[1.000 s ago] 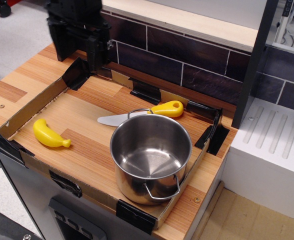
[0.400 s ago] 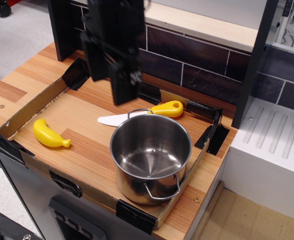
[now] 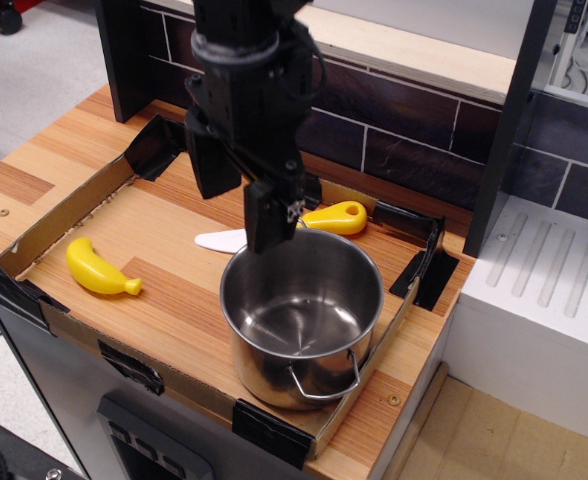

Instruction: Topple metal pot

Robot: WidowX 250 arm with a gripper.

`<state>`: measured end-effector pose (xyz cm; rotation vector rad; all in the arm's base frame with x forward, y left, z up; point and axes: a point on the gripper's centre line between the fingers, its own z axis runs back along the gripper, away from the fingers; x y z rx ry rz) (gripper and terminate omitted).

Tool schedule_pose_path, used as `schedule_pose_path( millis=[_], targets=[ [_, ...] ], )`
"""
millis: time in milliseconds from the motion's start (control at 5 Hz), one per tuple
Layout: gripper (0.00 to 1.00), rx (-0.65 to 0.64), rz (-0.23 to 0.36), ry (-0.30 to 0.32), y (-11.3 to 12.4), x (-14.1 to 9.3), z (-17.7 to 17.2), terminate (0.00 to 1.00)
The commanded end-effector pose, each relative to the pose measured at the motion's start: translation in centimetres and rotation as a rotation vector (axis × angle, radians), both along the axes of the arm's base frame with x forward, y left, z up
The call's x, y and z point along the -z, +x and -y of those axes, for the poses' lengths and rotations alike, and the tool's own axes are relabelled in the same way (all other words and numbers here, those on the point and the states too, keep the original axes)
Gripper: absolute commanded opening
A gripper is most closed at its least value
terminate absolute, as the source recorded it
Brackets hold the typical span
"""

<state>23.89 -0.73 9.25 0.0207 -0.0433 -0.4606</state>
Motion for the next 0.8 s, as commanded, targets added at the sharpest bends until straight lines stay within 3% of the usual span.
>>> schedule_pose_path(
  millis=[0, 600],
  targets=[
    [1.00, 0.026, -0.003, -0.006, 0.7, 1.6, -0.2, 0.00],
    [1.00, 0.060, -0.011, -0.013, 1.1, 2.8, 1.0, 0.00]
  ],
)
